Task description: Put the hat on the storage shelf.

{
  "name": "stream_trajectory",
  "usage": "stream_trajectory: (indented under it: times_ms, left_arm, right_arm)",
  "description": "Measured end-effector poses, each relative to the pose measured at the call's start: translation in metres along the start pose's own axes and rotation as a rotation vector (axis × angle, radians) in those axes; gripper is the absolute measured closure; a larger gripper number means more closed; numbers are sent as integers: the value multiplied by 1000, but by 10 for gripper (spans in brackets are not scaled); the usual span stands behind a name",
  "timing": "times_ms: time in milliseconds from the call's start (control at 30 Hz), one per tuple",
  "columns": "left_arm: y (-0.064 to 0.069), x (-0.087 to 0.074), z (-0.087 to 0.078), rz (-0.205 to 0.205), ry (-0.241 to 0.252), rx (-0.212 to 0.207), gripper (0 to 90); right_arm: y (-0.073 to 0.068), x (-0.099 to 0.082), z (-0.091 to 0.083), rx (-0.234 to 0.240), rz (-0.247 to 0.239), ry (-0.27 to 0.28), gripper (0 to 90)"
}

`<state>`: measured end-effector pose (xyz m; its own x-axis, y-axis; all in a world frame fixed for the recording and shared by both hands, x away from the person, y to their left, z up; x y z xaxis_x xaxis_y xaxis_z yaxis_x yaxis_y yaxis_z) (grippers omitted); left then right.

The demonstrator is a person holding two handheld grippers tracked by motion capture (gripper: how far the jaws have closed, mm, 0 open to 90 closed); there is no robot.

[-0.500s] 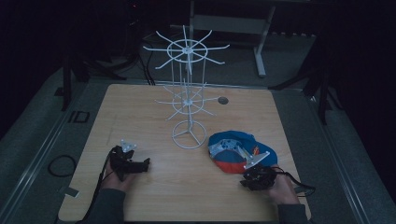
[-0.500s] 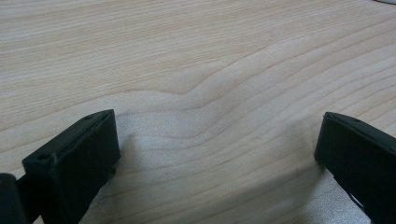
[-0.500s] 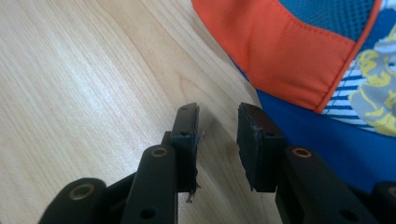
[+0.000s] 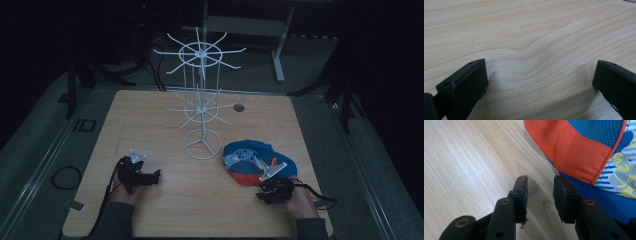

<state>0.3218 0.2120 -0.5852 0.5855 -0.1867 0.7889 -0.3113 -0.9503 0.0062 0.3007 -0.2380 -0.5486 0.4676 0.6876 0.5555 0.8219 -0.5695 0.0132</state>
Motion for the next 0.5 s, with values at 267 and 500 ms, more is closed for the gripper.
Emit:
stream_trajectory:
  times_ms: [267, 500]
  left_arm:
    - [0, 0, 0, 1, 0, 0, 0]
    - [1, 0, 0, -1, 2, 0, 0]
  right_arm:
    - [-1, 7, -9, -17, 2, 34, 639]
    - [4, 15, -30, -38, 22, 117, 611]
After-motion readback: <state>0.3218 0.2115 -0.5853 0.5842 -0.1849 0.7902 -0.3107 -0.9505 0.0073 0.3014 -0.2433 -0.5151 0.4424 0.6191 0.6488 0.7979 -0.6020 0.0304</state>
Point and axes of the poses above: each handheld gripper's, and its own axes: z roughly forward along the jaws, x roughly out of its top, y roughly to its right, the point moved 2 cm from there along z, roughly forward along the jaws, and after that the axes turned 9 degrees about y, right-handed, at the moved point
